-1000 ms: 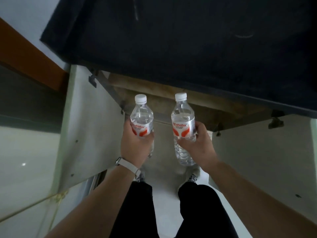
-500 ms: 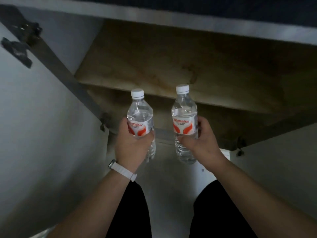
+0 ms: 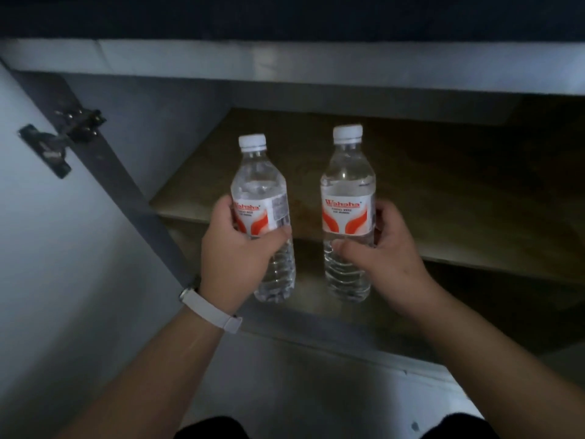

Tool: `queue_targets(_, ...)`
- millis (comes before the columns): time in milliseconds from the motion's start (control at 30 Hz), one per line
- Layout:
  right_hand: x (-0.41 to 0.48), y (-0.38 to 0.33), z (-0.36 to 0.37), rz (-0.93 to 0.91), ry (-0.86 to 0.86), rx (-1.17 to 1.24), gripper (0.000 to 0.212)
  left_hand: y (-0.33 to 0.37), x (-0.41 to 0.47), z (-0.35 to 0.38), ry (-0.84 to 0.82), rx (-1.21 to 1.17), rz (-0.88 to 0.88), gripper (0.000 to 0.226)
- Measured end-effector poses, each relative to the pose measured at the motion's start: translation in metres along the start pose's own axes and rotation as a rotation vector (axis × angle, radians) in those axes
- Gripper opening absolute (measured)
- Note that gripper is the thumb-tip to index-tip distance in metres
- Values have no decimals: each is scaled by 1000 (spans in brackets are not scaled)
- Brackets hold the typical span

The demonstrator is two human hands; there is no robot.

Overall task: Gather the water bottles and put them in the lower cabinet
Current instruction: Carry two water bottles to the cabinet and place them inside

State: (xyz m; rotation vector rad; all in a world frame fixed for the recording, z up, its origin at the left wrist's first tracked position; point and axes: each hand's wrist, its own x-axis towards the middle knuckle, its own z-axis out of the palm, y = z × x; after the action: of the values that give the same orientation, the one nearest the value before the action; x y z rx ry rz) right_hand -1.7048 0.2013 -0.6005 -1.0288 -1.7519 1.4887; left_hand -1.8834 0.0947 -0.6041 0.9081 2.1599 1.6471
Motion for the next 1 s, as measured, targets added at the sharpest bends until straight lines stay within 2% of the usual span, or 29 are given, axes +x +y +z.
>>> queue_targets(400, 89, -30, -2, -156, 97, -1, 62, 37, 80, 19, 87, 6, 159, 63)
queue_targets(633, 142, -27, -4, -251, 159, -53, 68, 30, 113, 35, 98, 6, 157, 71)
queue_targets(1000, 190, -6, -20, -276, 209, -24, 68, 17, 141, 50, 53, 79, 177, 78)
